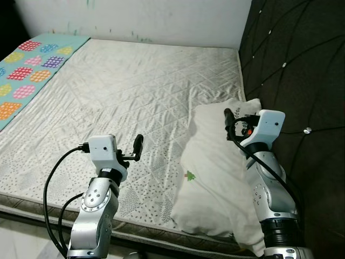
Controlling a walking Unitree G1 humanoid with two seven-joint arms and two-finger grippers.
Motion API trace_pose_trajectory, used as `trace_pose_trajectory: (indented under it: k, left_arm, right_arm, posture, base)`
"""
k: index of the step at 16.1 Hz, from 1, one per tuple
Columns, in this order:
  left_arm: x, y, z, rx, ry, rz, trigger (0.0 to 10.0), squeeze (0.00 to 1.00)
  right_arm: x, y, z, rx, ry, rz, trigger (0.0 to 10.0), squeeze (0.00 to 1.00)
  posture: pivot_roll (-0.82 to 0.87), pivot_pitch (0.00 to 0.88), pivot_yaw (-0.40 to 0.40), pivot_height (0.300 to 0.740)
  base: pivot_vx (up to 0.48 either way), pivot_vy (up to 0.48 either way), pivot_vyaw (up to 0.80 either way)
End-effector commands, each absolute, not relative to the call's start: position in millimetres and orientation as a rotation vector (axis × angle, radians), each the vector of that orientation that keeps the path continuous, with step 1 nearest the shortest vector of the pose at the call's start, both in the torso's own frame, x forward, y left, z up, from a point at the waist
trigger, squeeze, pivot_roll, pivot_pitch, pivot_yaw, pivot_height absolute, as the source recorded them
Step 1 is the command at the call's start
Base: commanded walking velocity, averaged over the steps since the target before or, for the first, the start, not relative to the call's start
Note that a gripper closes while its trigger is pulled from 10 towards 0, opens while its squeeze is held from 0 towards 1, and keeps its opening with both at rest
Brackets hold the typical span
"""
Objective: Clean up the room
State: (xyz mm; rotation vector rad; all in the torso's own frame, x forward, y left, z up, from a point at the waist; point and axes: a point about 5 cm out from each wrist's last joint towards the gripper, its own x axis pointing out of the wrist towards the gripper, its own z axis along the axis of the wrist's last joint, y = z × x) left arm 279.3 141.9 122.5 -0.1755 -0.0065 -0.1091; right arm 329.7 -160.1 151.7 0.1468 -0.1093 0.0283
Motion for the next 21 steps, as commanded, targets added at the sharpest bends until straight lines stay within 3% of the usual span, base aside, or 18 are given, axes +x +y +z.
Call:
trace_pose_trajectory:
  k: [1,21]
  left_arm:
    - [279,144,122,-0.174,0.001,-0.103,10.0,0.0]
    - [280,143,123,-0.177,-0.003,-0.109,10.0,0.0]
  right_arm:
    - [328,-158,151,0.164,-0.107,0.042,10.0,0.0]
    - [328,-146,149,0.195,-0.086,0.128,10.0,0.0]
  posture:
    - [0.03,0.09,0.021,0.74]
    - [0.04,0.086,0.012,0.74]
  base:
    - [0.0,0.315,0.0]
    - [0.0,0.331,0.0]
